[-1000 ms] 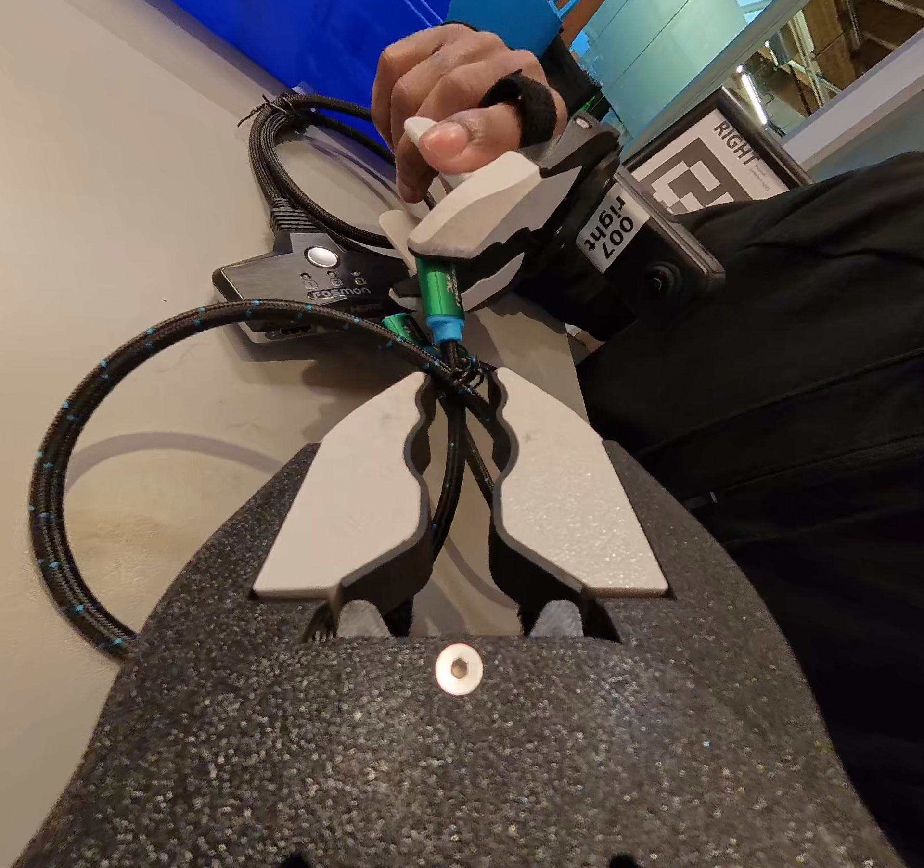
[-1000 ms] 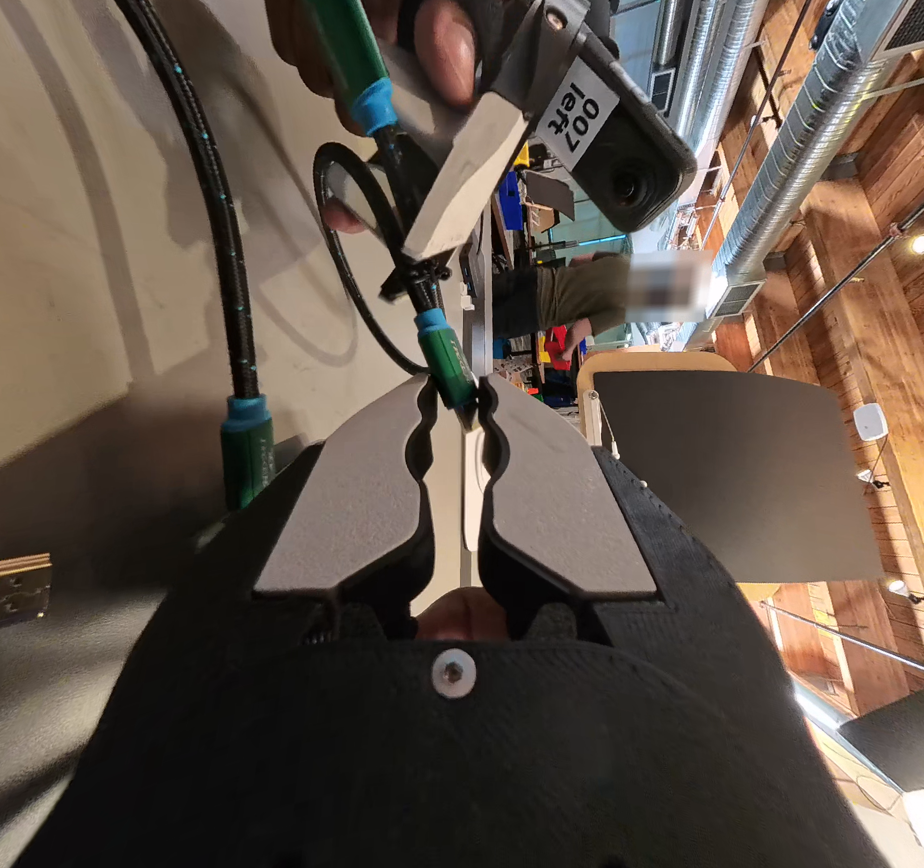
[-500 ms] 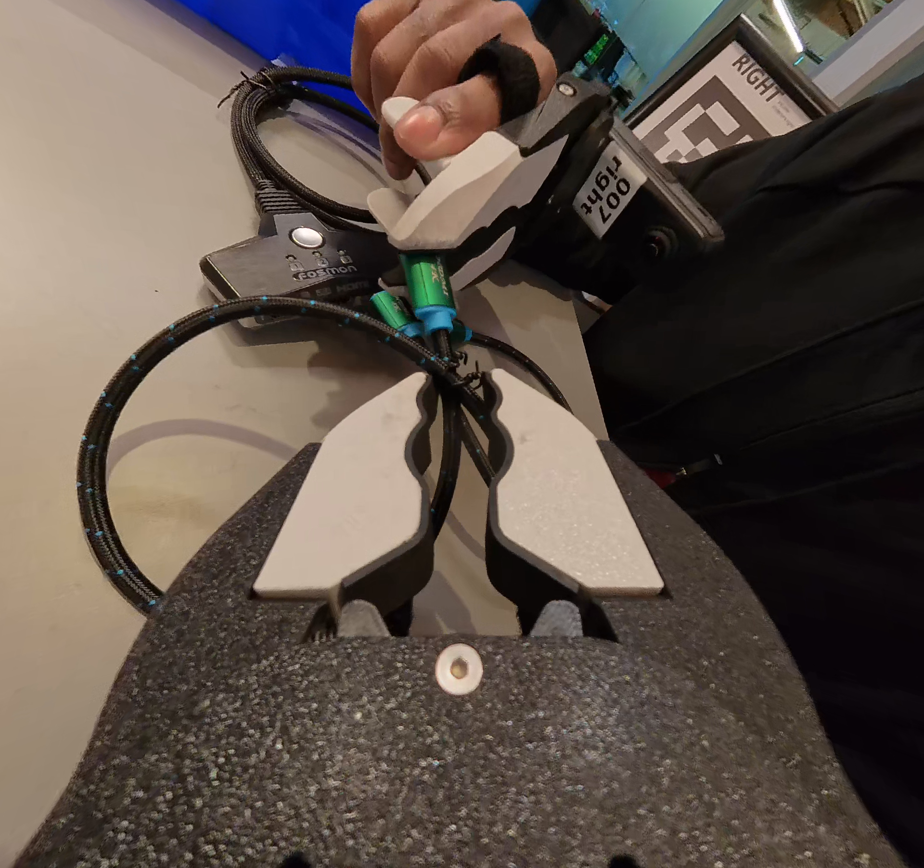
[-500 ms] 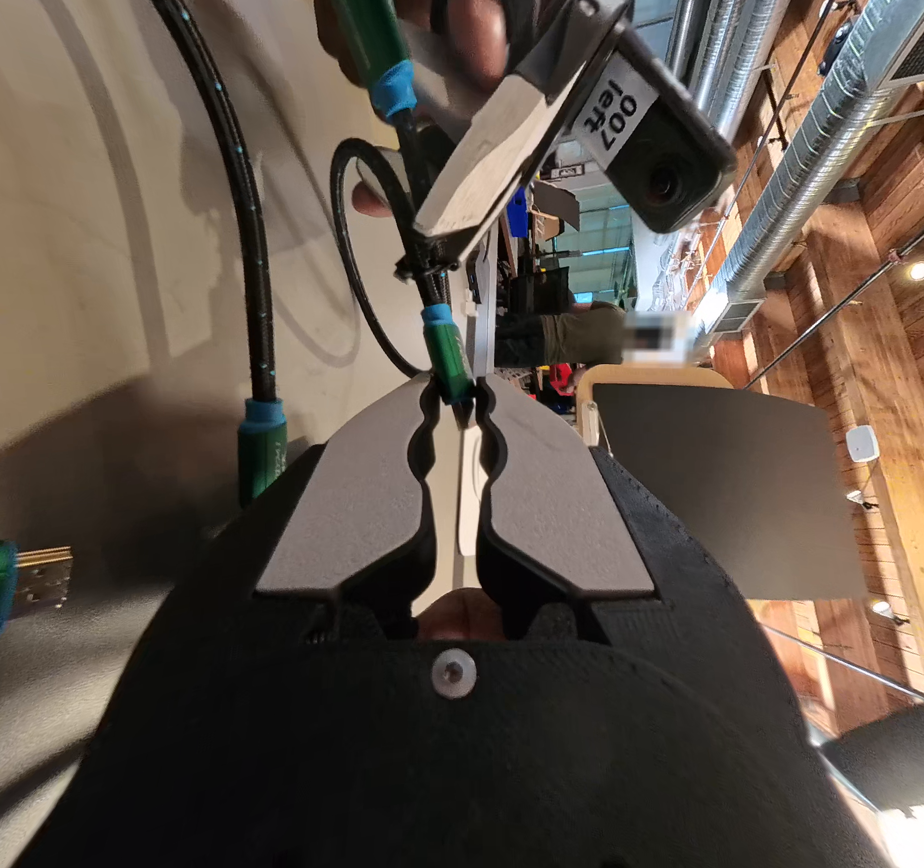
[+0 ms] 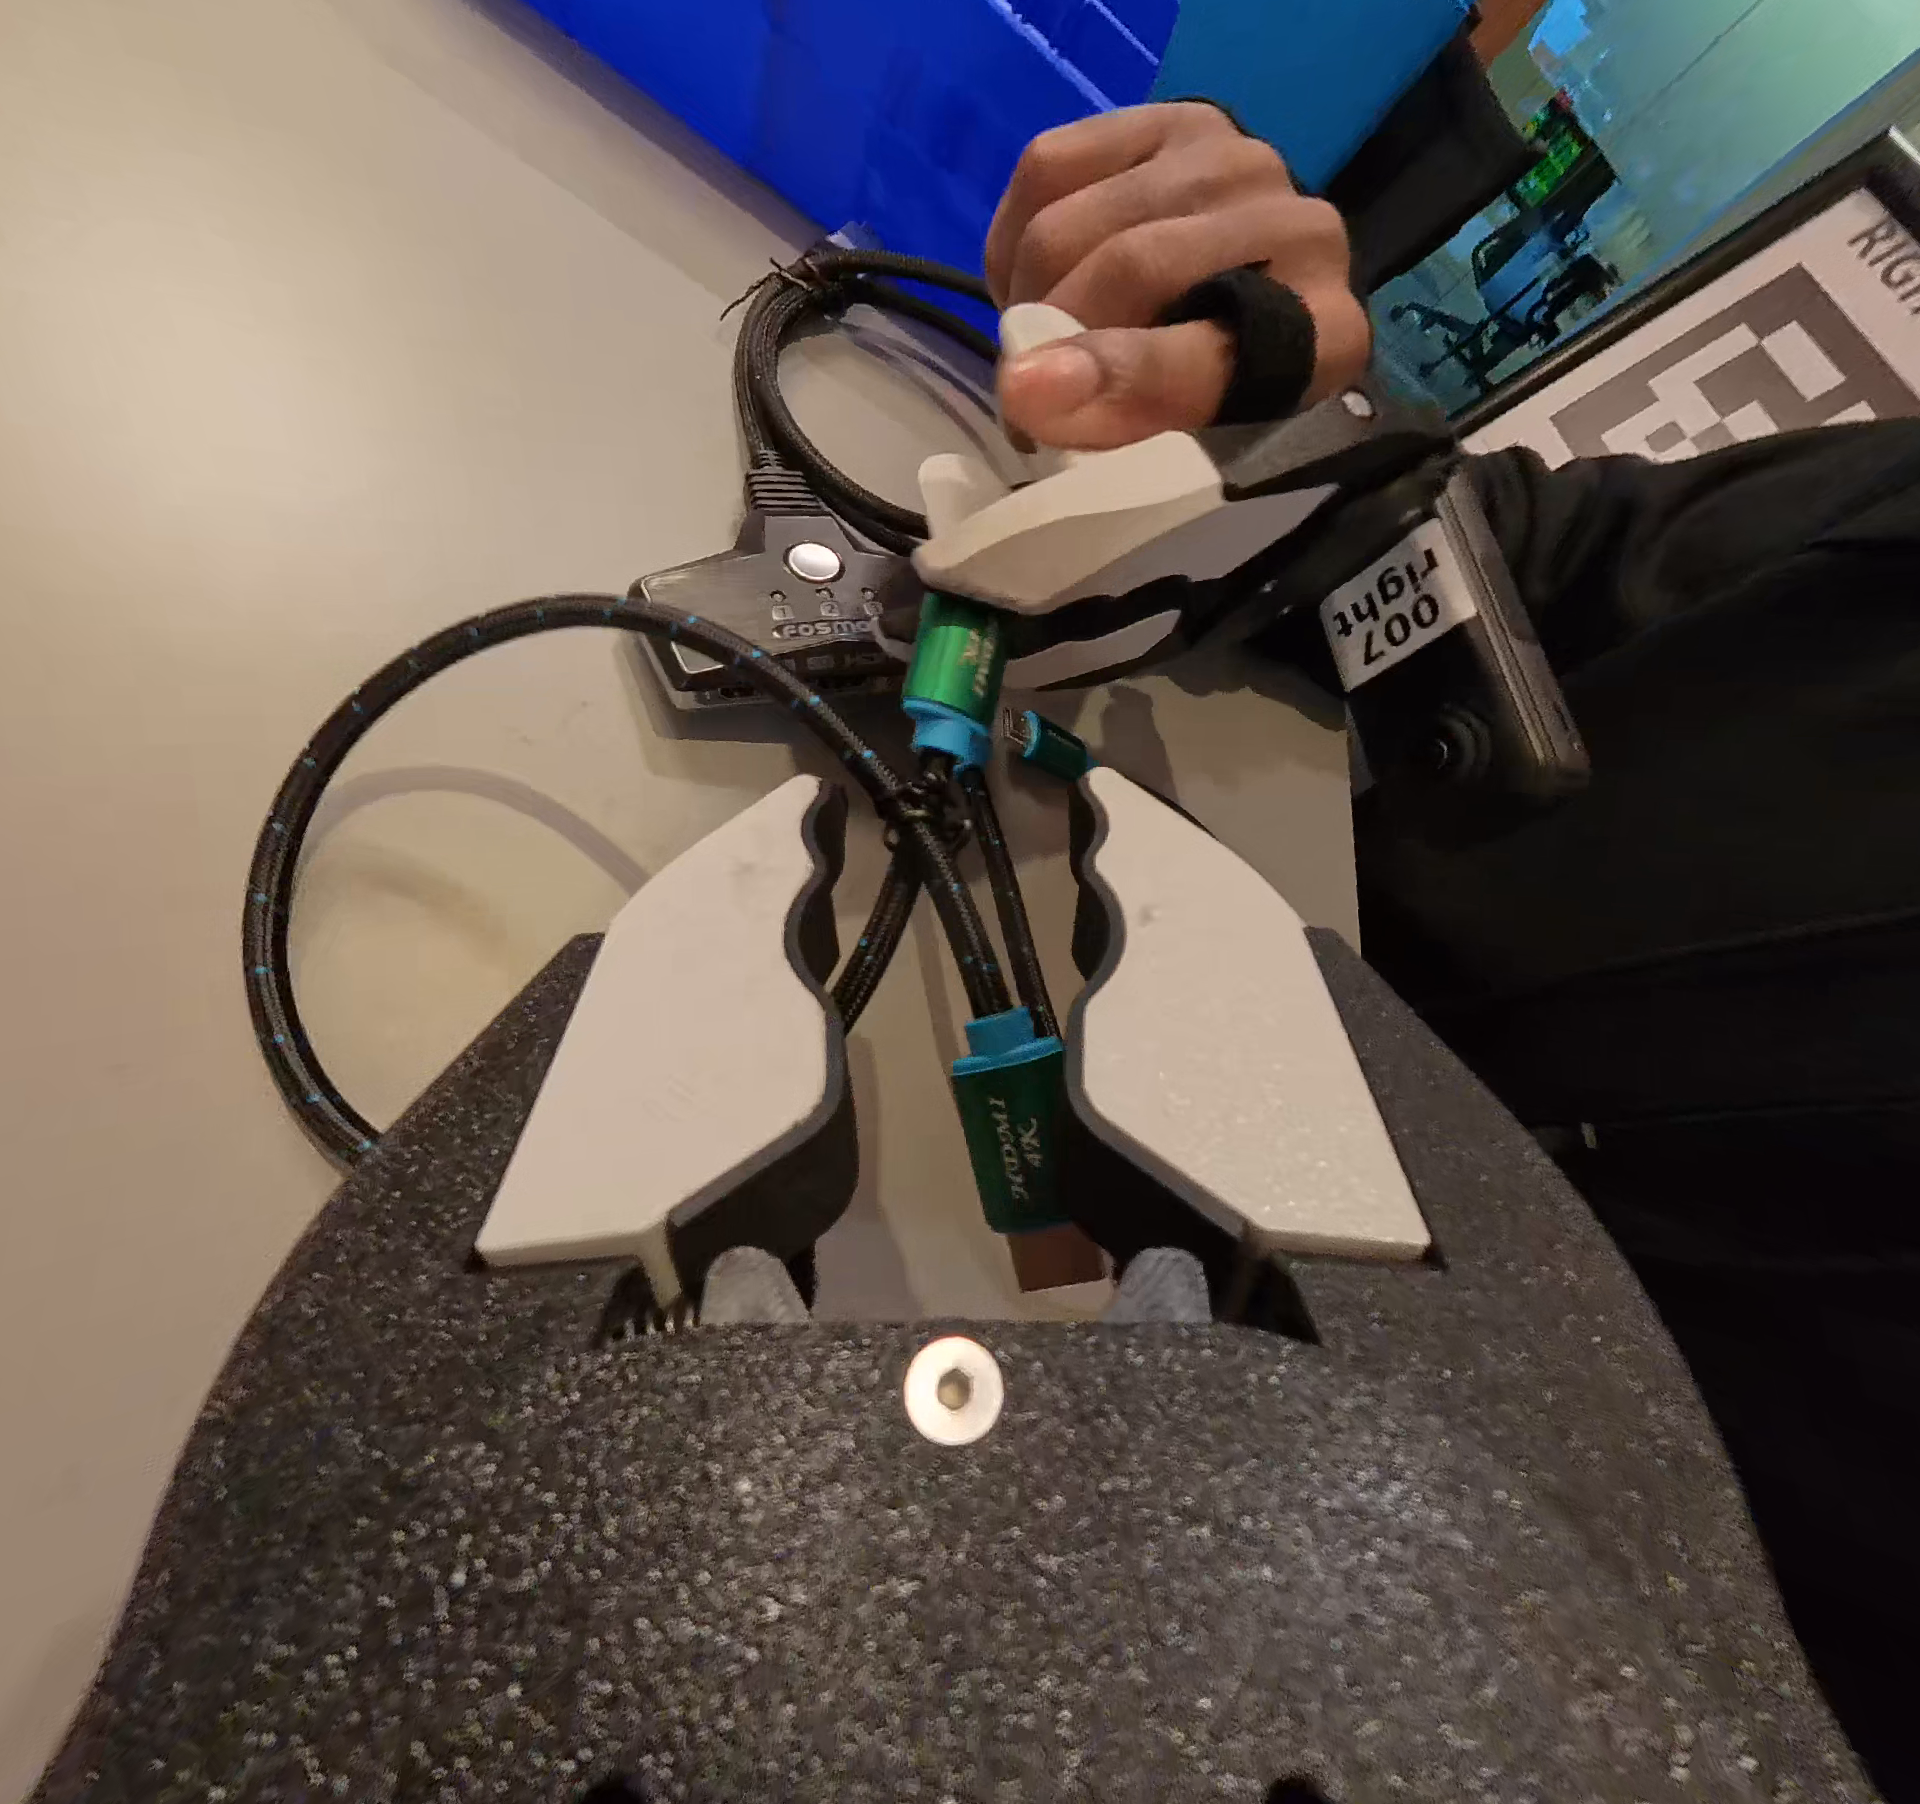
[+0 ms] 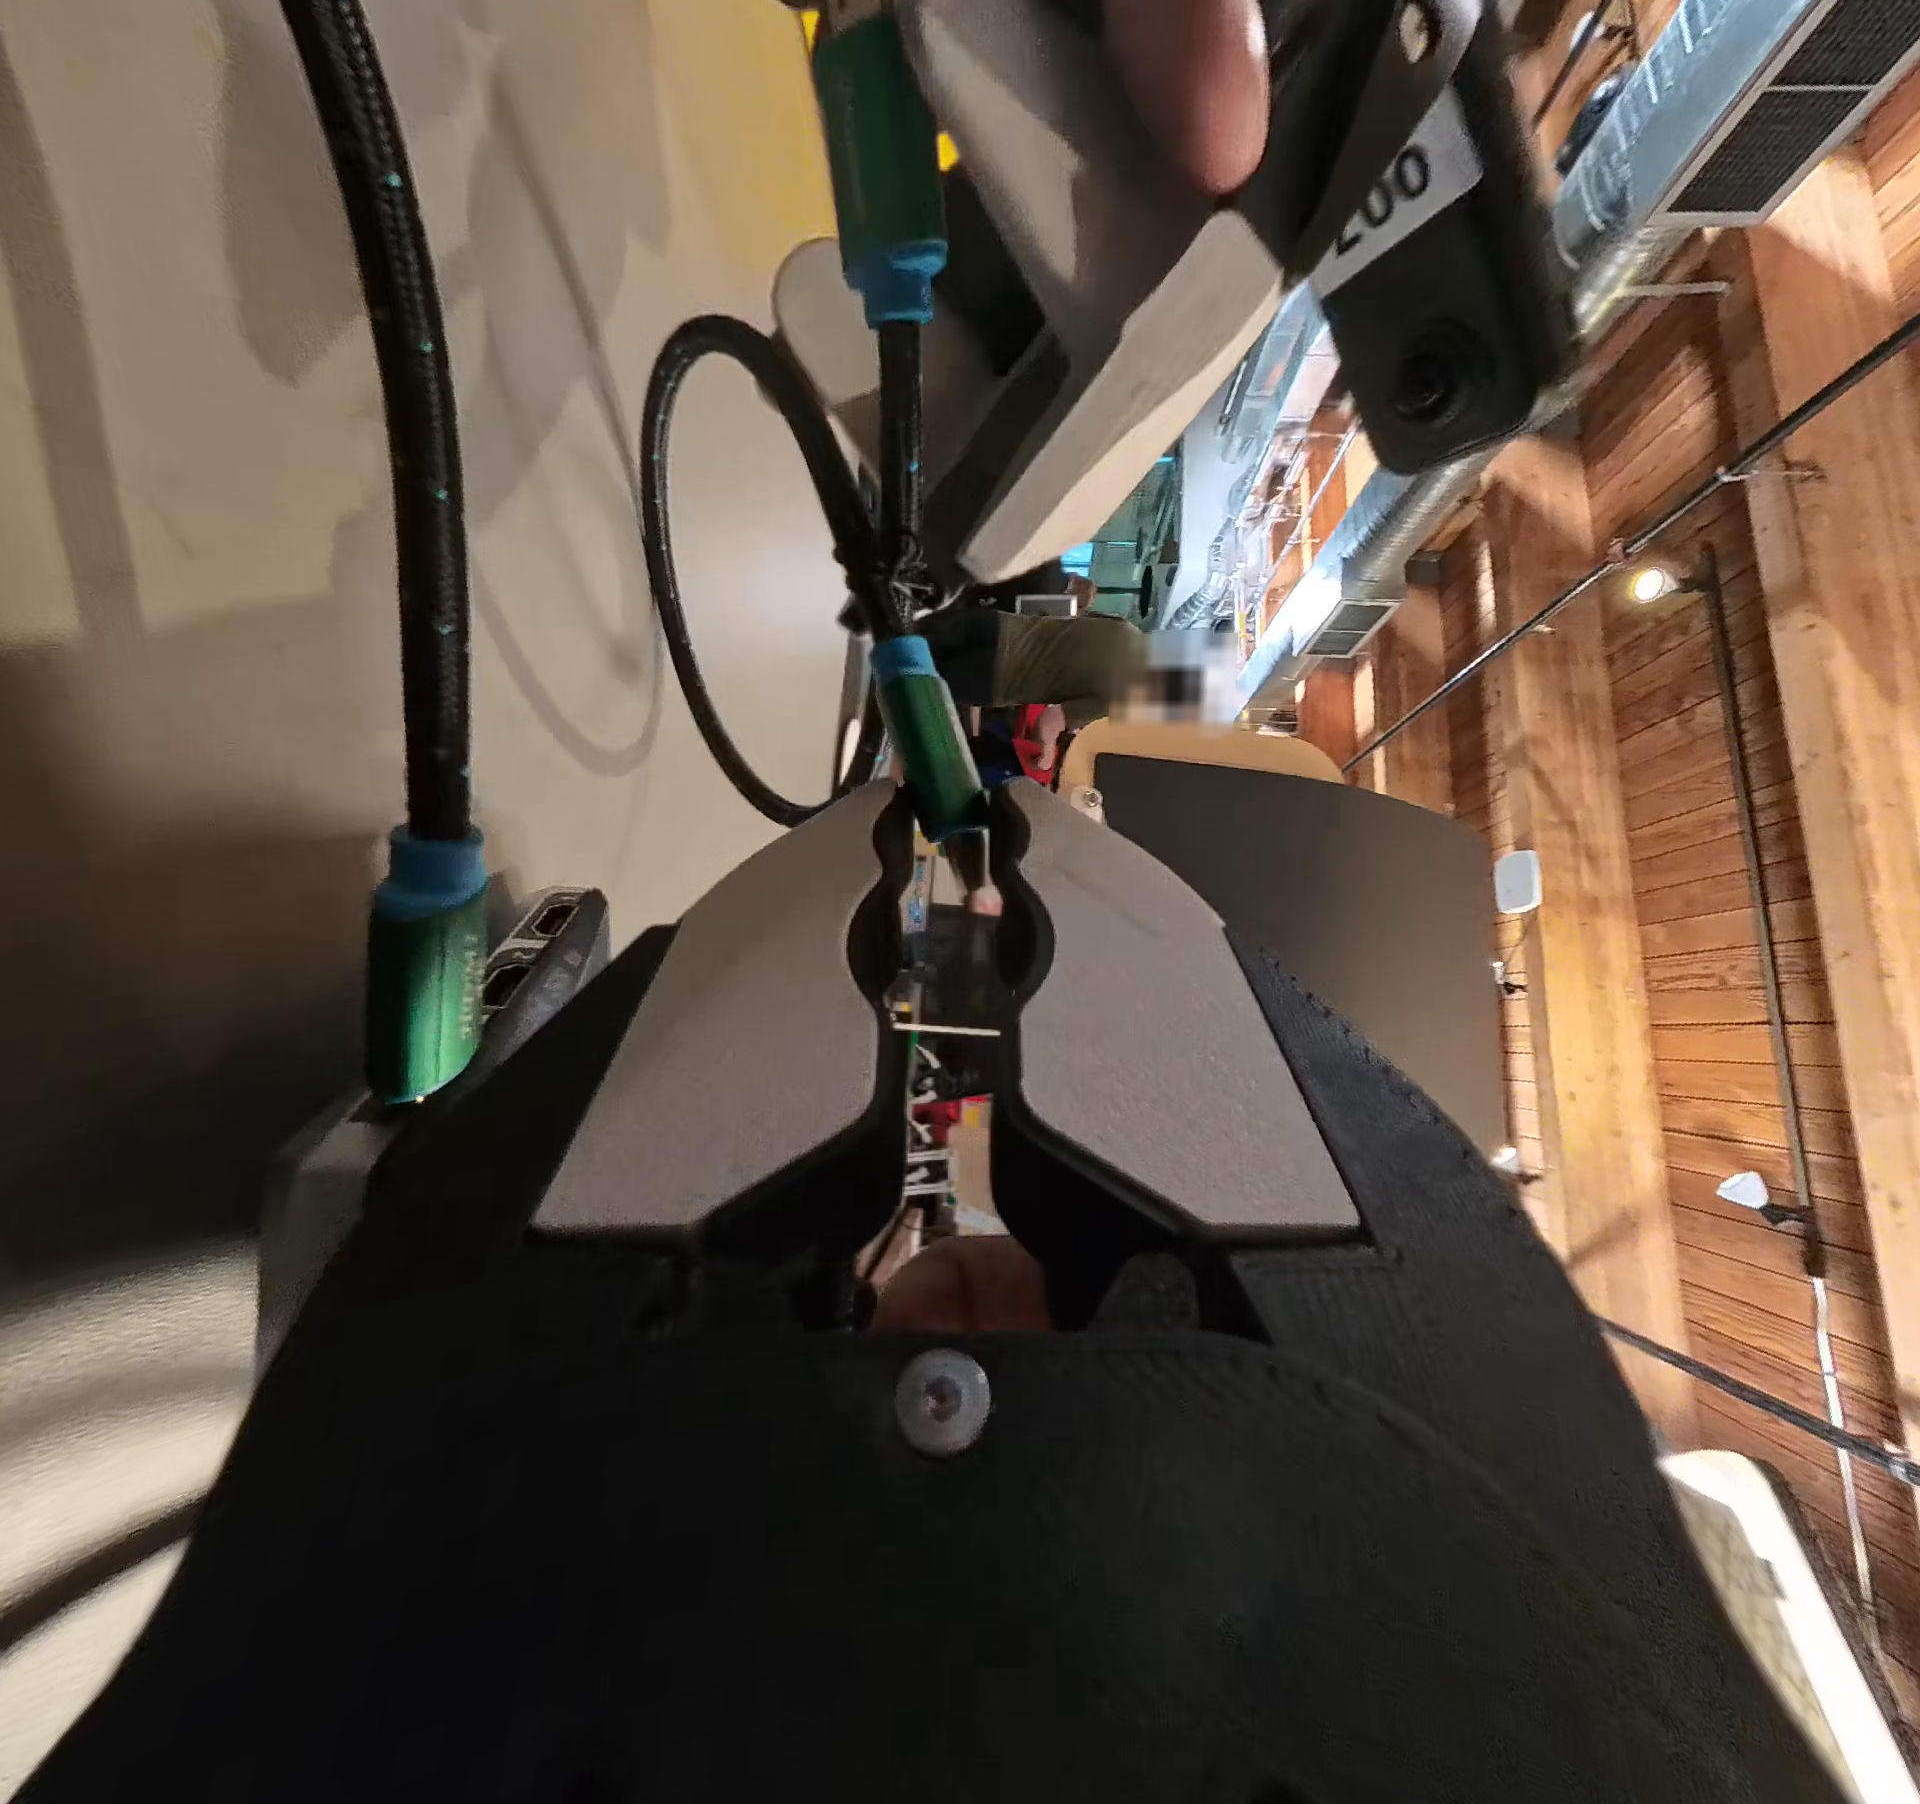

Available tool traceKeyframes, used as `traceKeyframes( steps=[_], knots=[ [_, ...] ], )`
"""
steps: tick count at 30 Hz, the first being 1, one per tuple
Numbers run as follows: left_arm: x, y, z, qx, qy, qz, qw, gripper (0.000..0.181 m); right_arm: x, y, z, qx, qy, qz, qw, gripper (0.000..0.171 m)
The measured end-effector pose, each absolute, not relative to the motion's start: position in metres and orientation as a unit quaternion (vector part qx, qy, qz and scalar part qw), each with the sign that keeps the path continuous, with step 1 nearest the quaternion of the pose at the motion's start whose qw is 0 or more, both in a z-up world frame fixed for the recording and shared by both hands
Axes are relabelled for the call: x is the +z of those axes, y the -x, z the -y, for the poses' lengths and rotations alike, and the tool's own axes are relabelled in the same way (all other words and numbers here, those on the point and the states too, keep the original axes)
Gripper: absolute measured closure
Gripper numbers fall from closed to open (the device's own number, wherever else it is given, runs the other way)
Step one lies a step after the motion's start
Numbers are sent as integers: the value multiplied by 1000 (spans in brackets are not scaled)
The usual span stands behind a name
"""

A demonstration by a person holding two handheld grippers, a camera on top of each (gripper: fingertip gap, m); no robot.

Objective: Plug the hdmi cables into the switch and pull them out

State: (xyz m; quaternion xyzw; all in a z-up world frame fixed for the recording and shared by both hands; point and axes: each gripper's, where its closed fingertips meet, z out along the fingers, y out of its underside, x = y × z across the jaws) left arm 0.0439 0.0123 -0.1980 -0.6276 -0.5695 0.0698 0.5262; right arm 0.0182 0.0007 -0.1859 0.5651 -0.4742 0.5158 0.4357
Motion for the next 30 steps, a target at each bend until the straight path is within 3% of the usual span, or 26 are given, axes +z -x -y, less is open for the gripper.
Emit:
traceKeyframes(
  steps=[1,10,30],
  knots=[
    [-201,-42,-11,64,622,576,527,139,-185,-20,-1,516,-567,467,441,157],
    [-205,-42,-17,58,639,541,544,170,-186,-21,-6,529,-574,463,421,157],
    [-221,-72,8,83,706,535,457,172,-202,-6,-7,517,-583,511,362,159]
  ],
)
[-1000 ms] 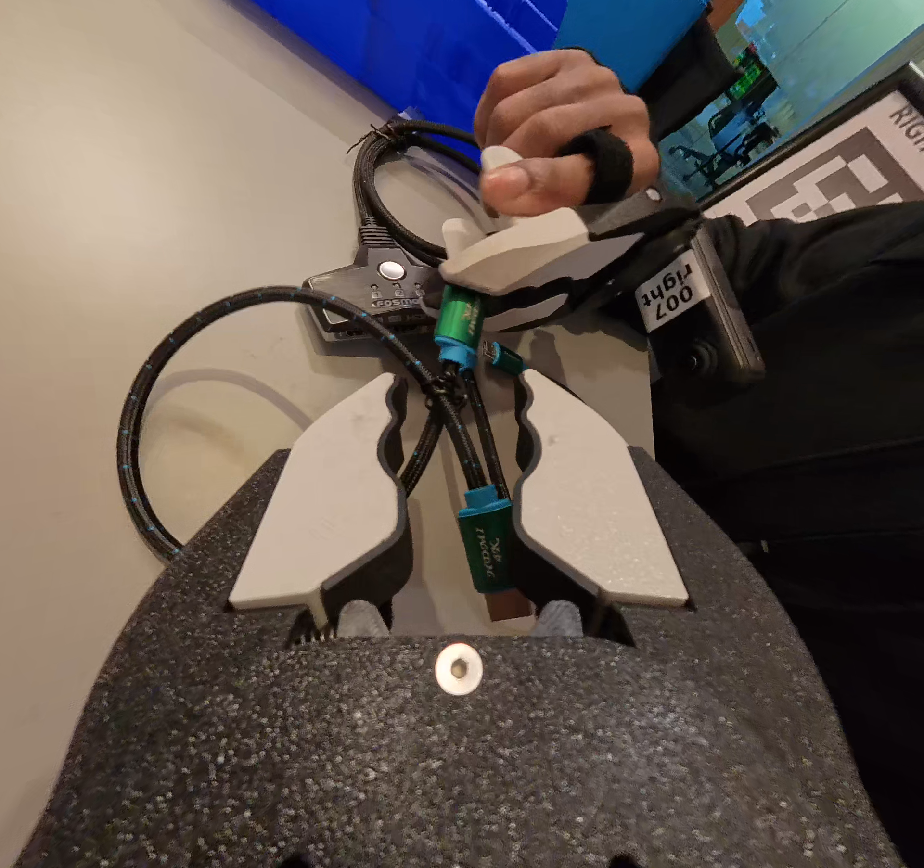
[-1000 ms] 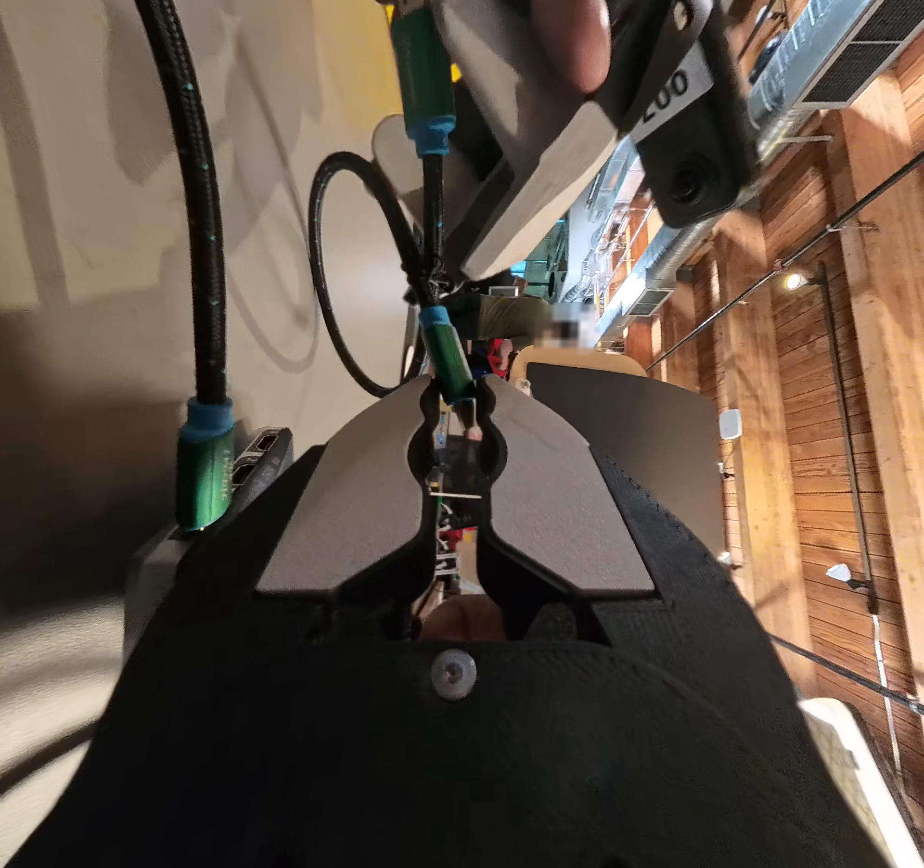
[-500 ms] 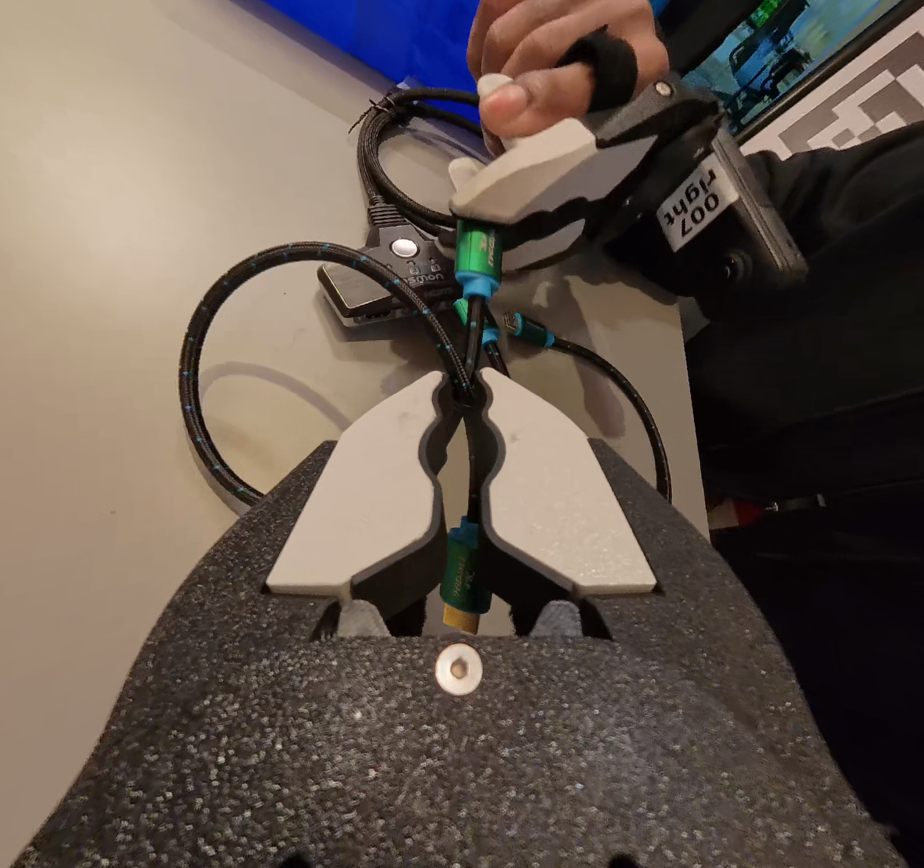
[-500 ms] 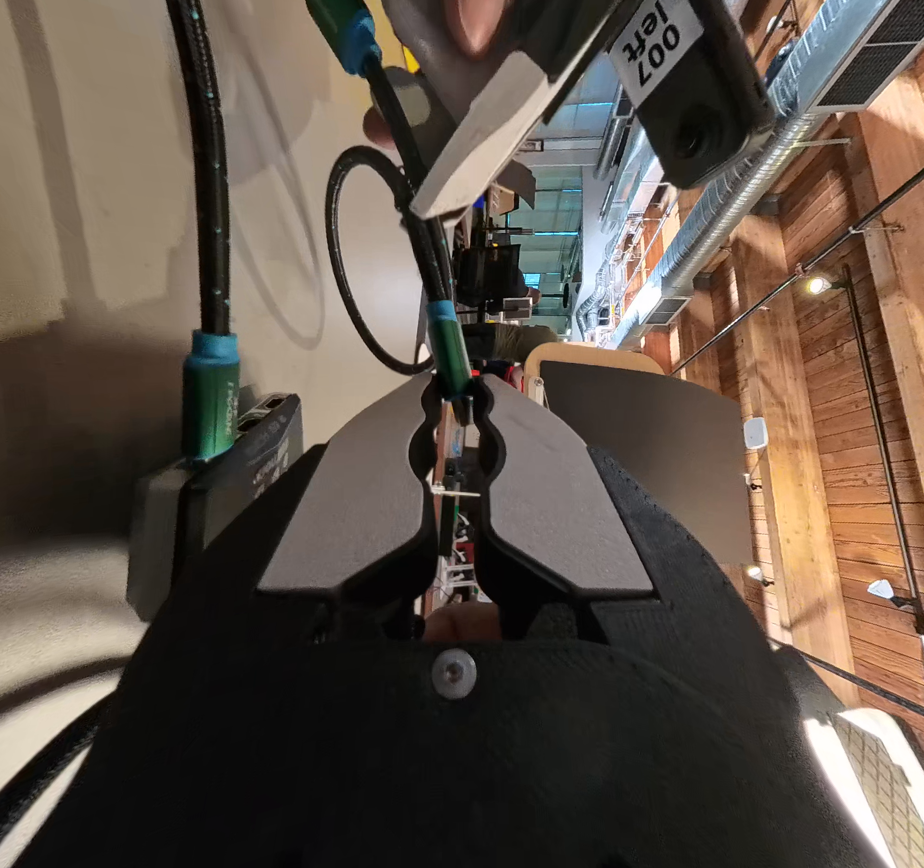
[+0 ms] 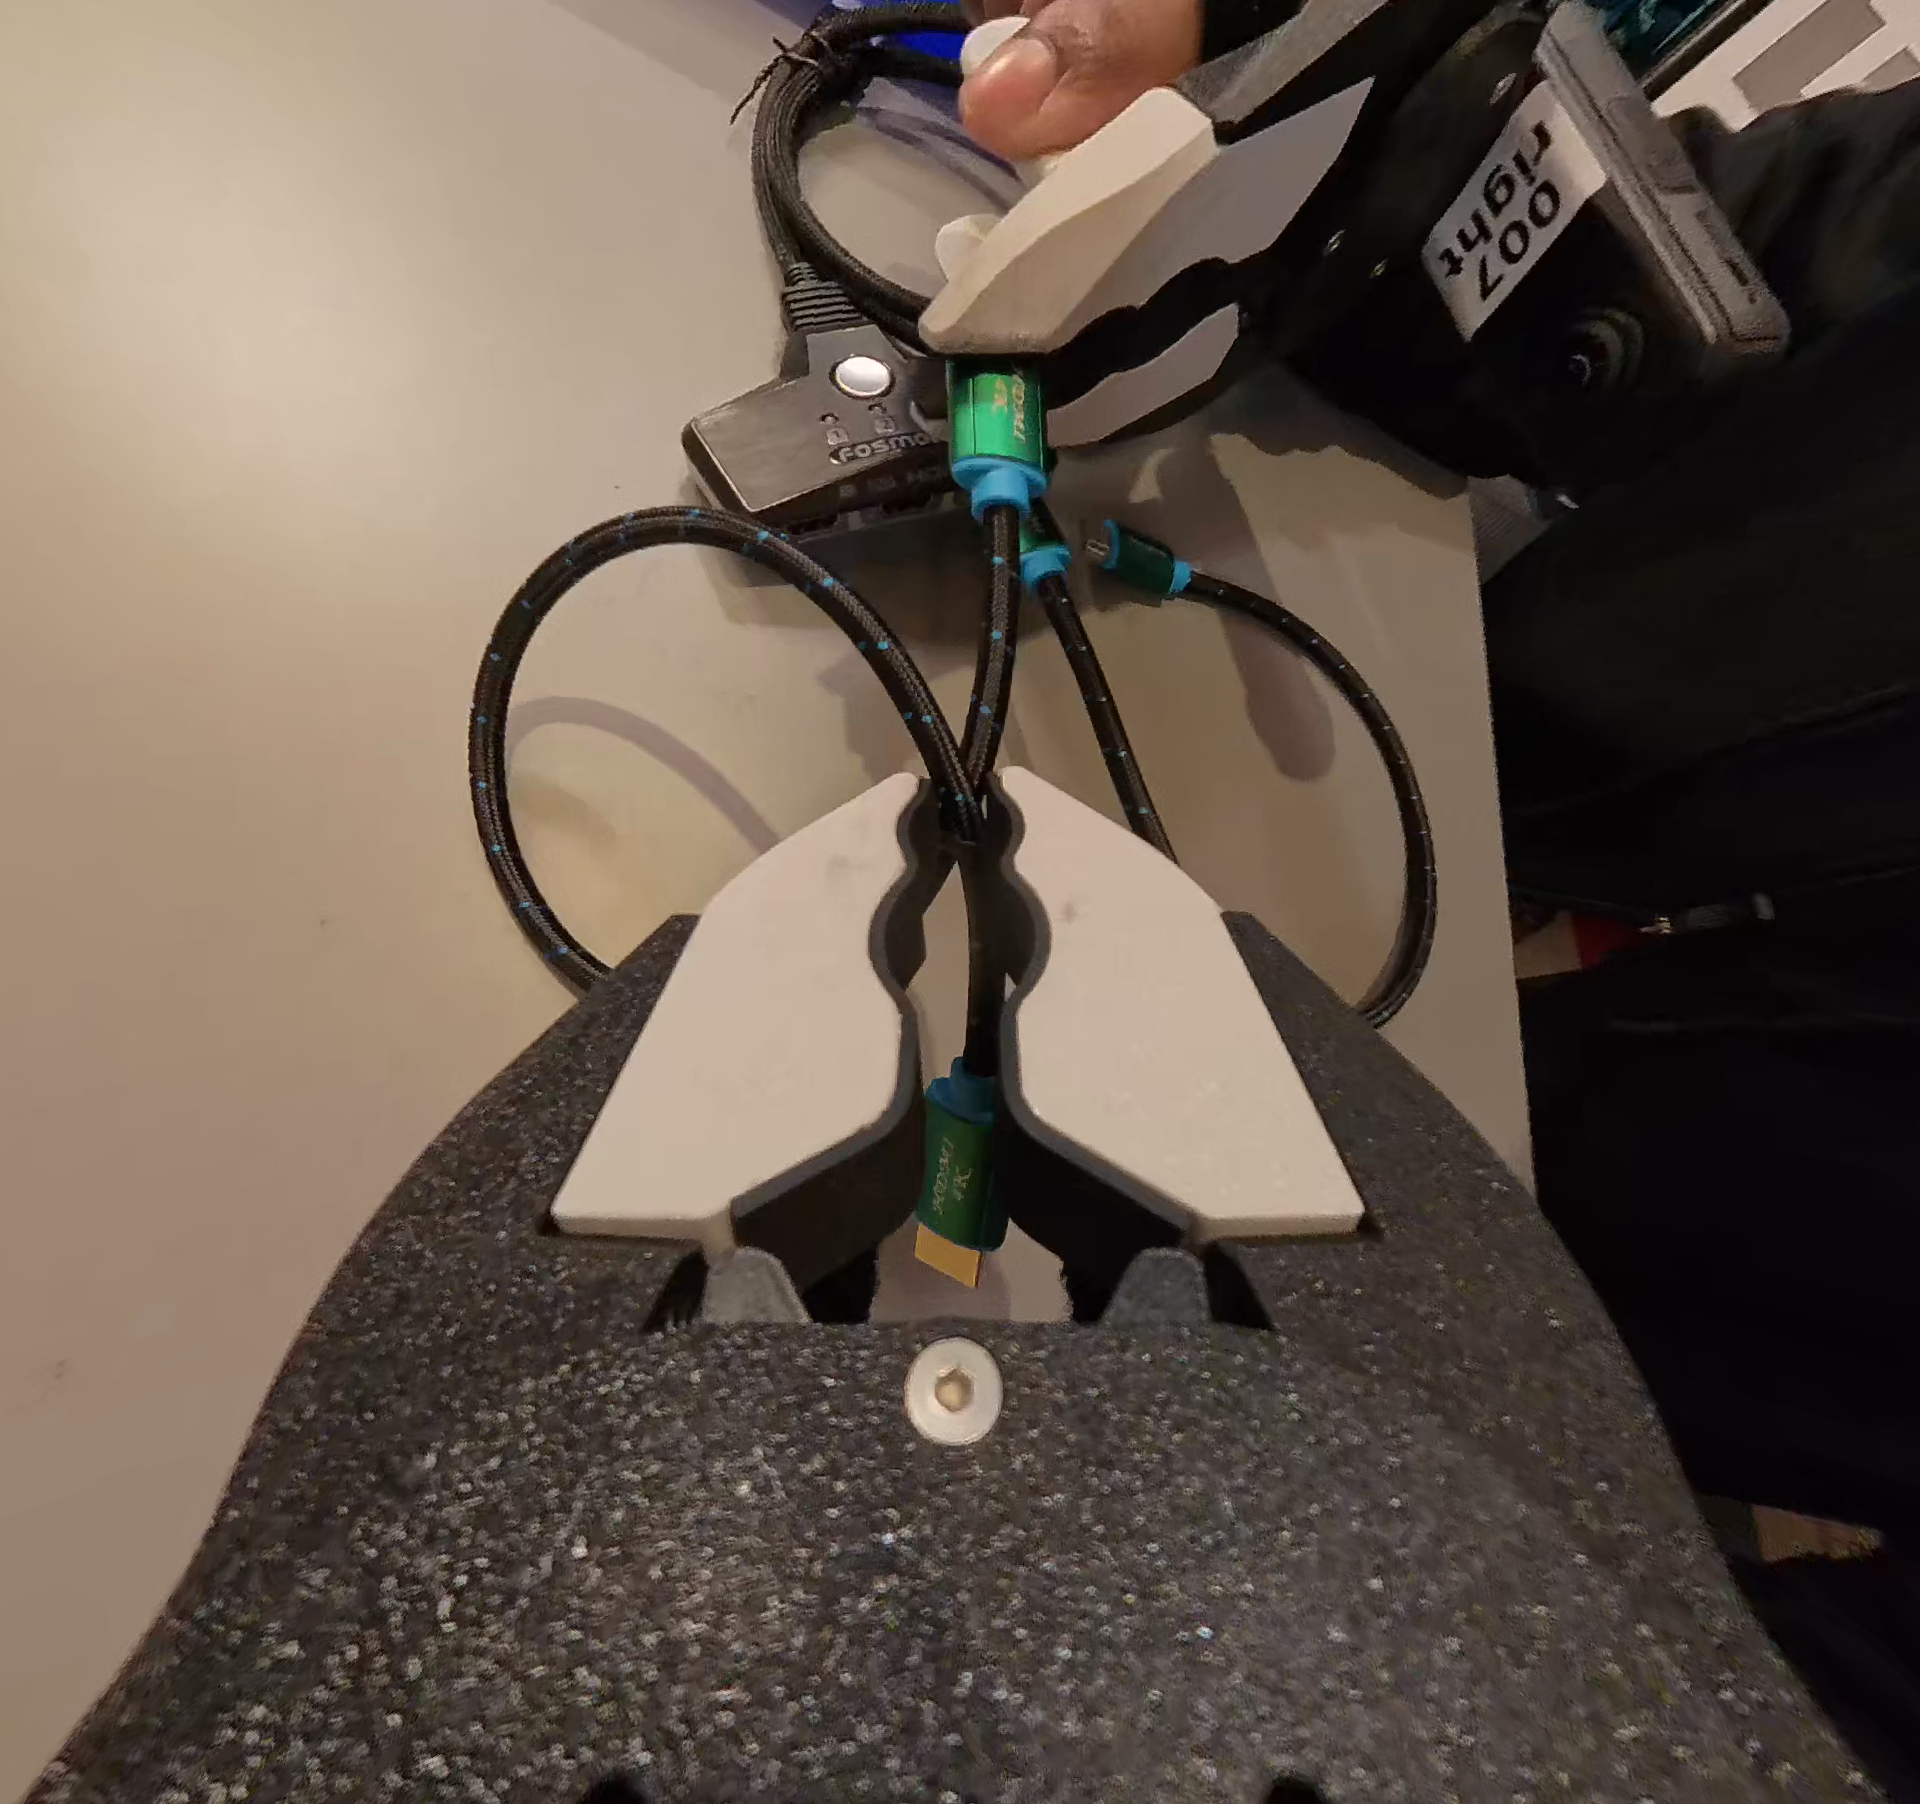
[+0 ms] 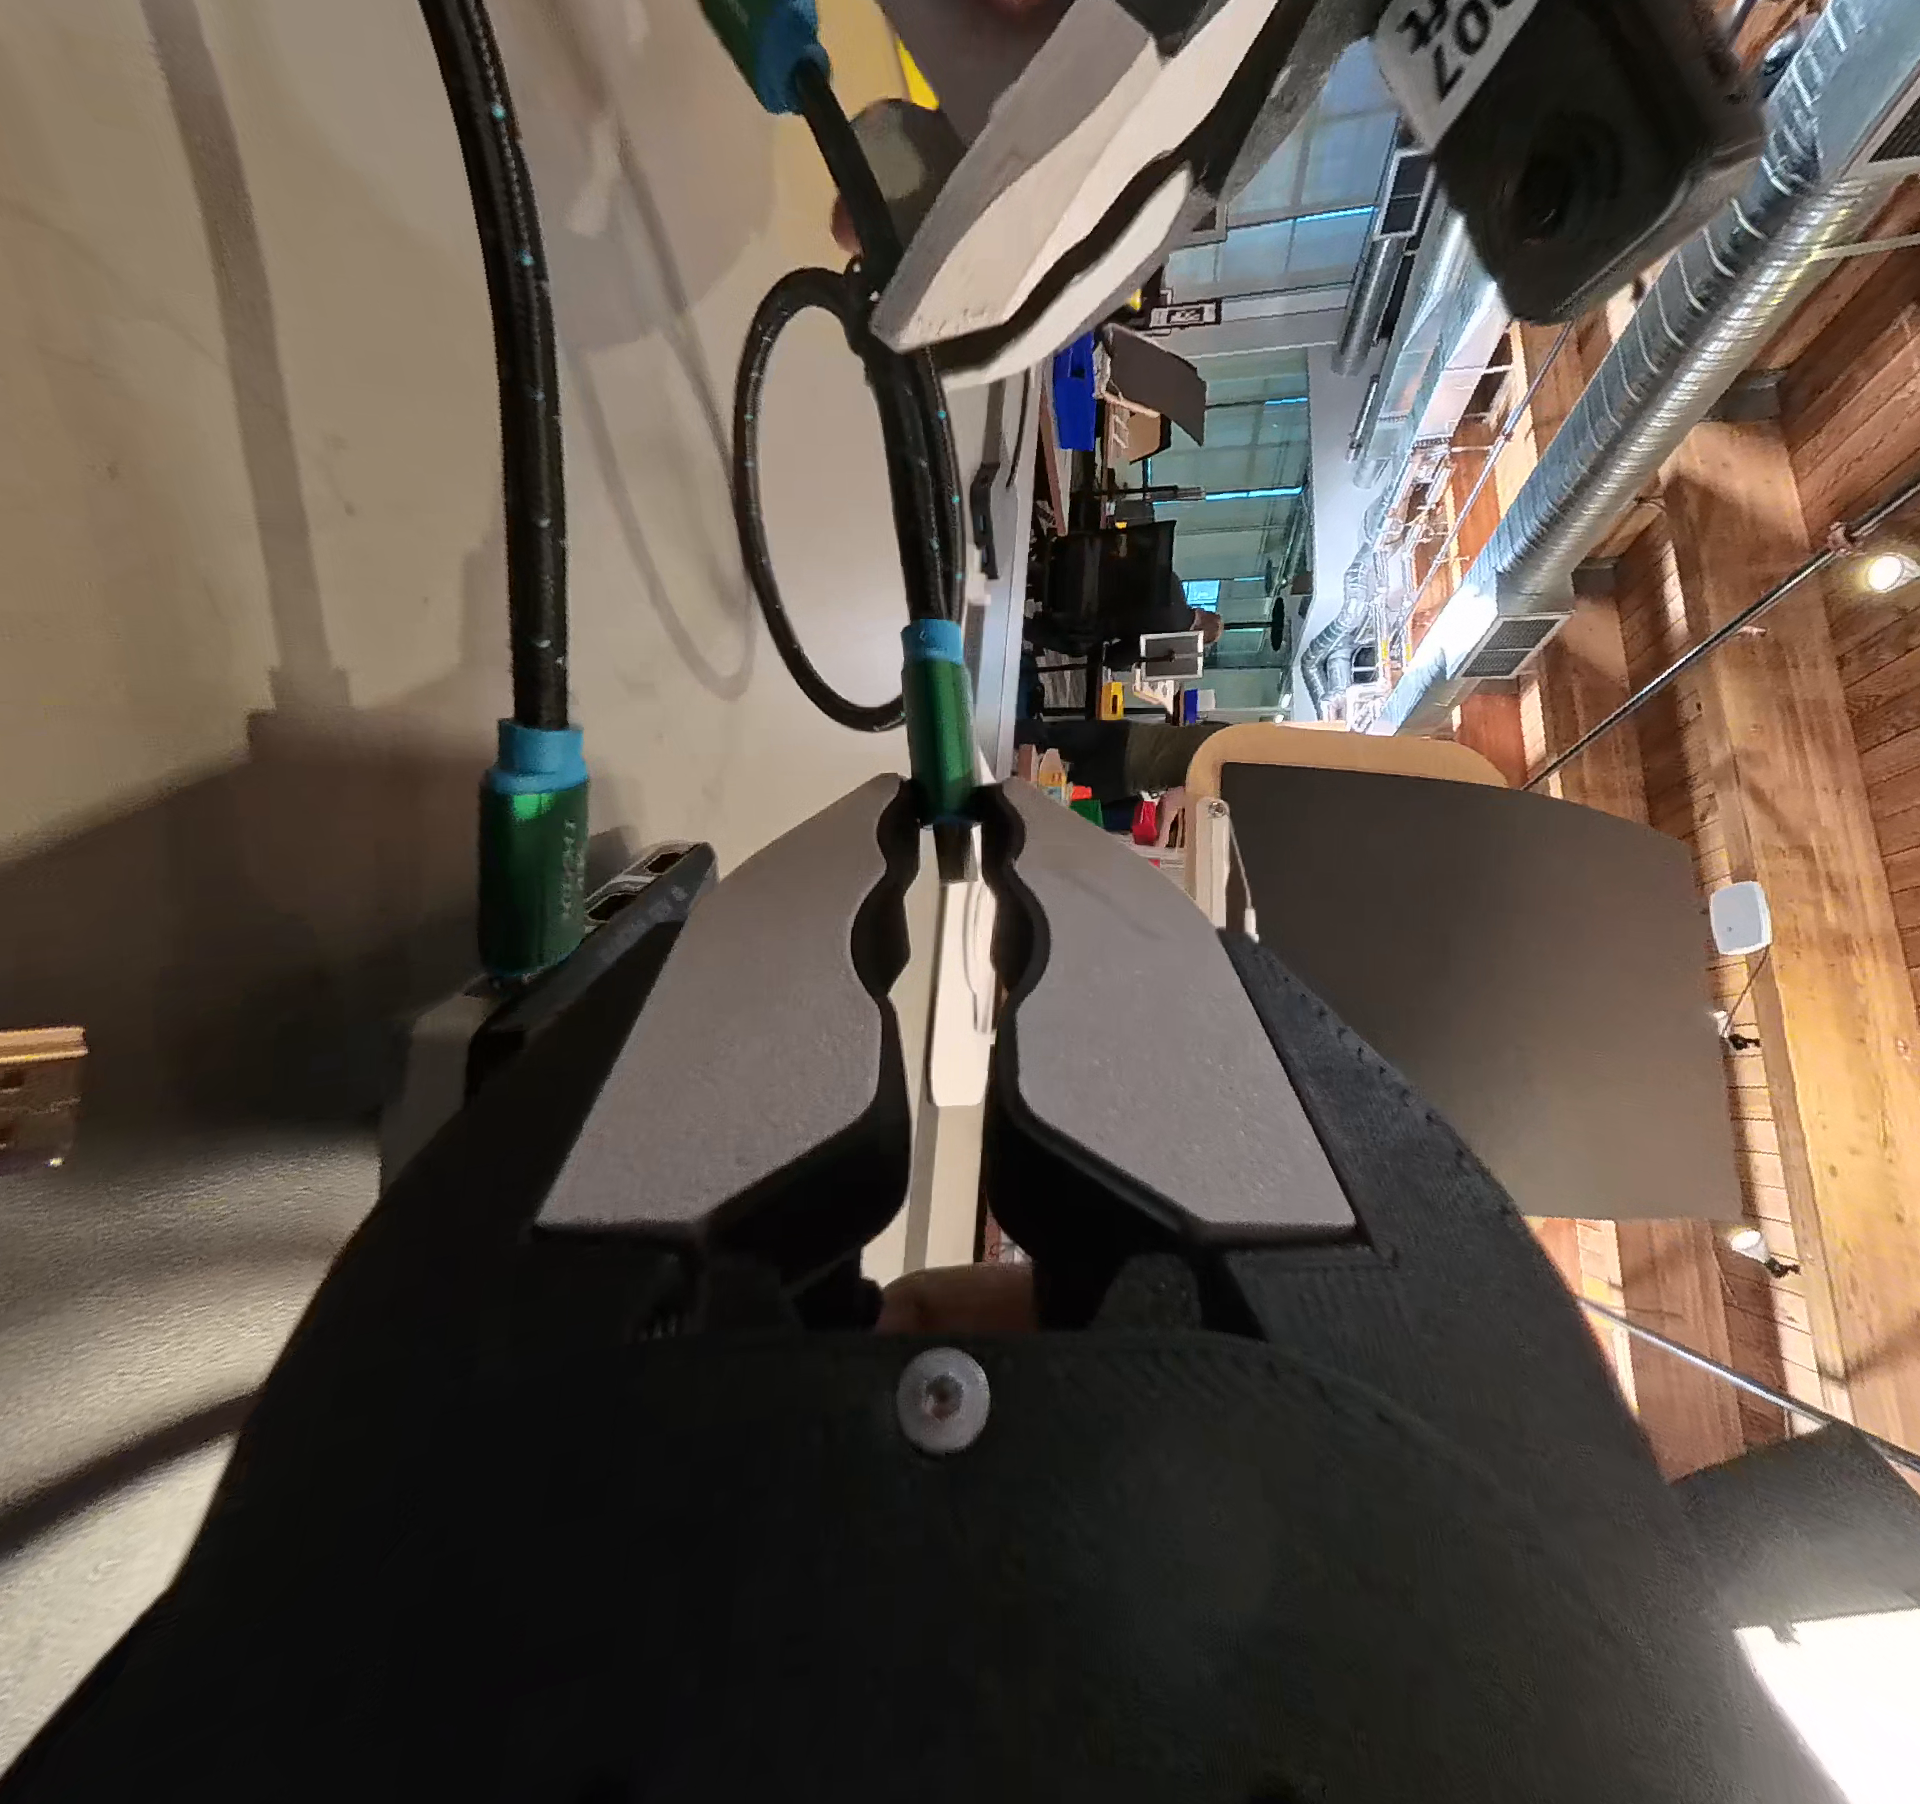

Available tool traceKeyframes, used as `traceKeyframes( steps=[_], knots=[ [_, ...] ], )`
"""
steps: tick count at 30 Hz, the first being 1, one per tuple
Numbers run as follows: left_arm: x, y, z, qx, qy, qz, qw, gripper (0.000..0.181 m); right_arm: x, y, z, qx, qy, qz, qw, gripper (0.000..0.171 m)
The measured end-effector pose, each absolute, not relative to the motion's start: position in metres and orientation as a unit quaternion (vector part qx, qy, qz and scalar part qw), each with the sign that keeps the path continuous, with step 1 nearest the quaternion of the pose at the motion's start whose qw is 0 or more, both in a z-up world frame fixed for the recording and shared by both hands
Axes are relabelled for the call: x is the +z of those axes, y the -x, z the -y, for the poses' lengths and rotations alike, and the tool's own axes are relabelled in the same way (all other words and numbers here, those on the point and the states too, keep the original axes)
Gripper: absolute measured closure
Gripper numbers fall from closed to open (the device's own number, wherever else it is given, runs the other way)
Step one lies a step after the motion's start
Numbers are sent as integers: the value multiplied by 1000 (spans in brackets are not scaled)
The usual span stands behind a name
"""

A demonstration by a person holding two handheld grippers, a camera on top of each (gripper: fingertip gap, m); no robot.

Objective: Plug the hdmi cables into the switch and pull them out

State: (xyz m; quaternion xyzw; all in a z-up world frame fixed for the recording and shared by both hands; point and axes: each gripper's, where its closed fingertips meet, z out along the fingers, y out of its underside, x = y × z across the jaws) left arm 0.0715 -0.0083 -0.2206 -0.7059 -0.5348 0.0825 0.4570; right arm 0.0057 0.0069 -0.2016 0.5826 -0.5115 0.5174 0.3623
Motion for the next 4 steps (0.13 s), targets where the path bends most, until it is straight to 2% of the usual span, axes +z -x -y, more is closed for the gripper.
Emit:
traceKeyframes(
  steps=[2,4],
  knots=[
    [-219,-66,13,112,710,534,445,169,-204,-4,-6,513,-583,514,365,159],
    [-205,-58,15,168,712,513,449,157,-203,-3,-5,512,-580,516,366,159]
  ],
)
